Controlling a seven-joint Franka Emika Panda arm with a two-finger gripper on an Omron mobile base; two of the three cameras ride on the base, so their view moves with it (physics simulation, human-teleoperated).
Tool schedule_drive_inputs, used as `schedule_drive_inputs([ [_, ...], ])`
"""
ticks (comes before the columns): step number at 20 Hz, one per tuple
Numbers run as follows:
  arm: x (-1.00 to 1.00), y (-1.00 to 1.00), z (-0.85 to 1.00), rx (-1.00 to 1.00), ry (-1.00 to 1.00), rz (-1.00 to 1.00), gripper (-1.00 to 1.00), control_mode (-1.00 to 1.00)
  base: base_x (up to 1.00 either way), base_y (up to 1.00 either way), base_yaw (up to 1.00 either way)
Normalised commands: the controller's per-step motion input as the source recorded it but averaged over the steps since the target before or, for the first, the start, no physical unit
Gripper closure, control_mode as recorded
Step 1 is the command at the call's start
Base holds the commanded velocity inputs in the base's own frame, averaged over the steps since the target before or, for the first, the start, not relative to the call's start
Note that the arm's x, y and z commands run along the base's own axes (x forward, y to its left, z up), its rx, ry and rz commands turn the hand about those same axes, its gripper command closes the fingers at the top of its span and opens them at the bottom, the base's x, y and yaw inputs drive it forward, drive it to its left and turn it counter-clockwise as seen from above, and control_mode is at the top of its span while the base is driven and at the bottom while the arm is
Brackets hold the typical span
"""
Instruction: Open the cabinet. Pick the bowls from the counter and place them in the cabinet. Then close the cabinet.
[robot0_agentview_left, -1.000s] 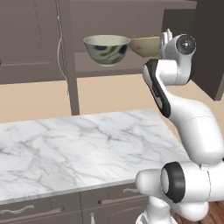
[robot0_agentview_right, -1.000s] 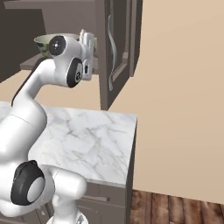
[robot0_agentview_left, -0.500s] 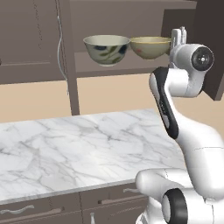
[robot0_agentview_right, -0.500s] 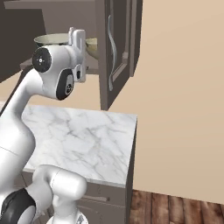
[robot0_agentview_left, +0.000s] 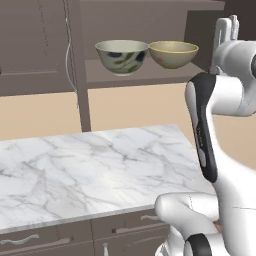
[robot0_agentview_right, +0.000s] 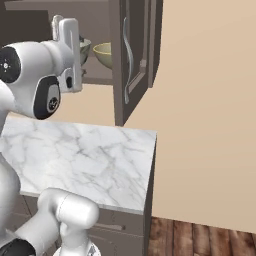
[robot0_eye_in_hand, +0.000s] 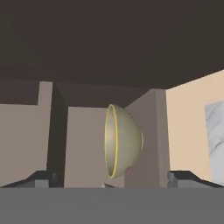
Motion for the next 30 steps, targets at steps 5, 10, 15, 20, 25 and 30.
schedule_drive_inputs([
  [5,-1.00,0.00,0.11,0.00,0.10,0.00,-1.00,-1.00,0.00,0.00,0.00],
  [10,-1.00,0.00,-0.30,0.00,0.00,0.00,-1.00,-1.00,0.00,0.00,0.00],
  [15,-1.00,-0.10,0.00,0.01,-0.08,0.03,-1.00,-1.00,0.00,0.00,0.00],
  [20,-0.56,-0.42,0.06,0.07,0.00,0.17,-1.00,-1.00,0.00,0.00,0.00],
  [25,-0.24,-0.54,0.00,0.08,0.00,0.21,-1.00,-1.00,0.00,0.00,0.00],
  [30,-0.01,-0.44,0.00,0.04,0.00,0.21,-1.00,-1.00,0.00,0.00,0.00],
])
